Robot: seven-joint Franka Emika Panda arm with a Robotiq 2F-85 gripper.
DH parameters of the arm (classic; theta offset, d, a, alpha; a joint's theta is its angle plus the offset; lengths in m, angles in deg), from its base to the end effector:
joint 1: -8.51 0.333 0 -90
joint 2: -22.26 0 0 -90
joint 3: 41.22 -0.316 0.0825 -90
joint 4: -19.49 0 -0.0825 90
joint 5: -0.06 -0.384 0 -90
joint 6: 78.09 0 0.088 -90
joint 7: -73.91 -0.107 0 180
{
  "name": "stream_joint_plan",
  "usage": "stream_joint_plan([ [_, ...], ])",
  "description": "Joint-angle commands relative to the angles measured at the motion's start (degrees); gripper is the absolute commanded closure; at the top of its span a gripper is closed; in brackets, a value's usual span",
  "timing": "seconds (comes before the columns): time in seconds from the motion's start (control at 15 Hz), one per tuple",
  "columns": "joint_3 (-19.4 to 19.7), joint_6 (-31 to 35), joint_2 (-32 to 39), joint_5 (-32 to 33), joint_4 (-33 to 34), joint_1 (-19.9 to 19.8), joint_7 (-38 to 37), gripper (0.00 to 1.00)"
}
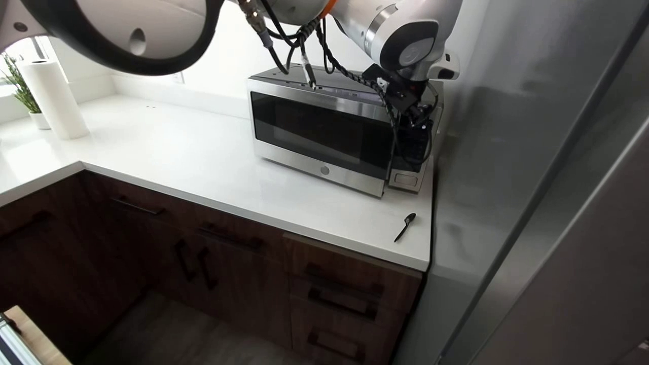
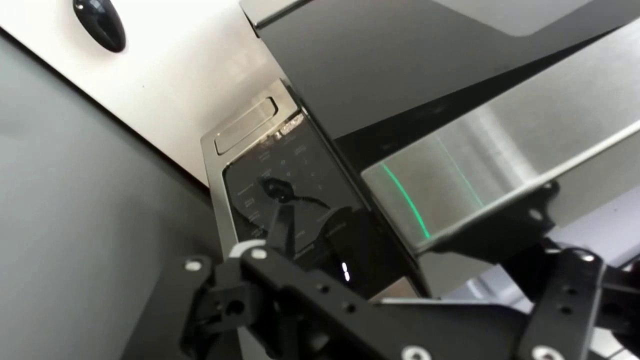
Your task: Press a button on the microwave, then open it
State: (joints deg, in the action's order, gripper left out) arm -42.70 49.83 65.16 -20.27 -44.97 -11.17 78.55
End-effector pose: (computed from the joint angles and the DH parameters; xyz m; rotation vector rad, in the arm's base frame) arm 0.7490 -0.2422 0.4053 -2.7655 0.5831 -0.5958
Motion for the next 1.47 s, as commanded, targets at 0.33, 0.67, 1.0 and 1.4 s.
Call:
stream_joint_plan([
  [0.33, 2.96, -4.77, -4.69, 6.36, -4.54, 3.94, -3.41, 0.00],
  [0.67, 3.33, -4.41, -9.86, 8.08, -11.37, 5.71, -3.48, 0.00],
  [1.0, 3.45, -4.00, -15.48, 6.58, -19.62, 6.16, -2.96, 0.00],
  [1.4, 5.18, -2.89, -24.55, 7.07, -31.74, 7.15, -5.61, 0.00],
])
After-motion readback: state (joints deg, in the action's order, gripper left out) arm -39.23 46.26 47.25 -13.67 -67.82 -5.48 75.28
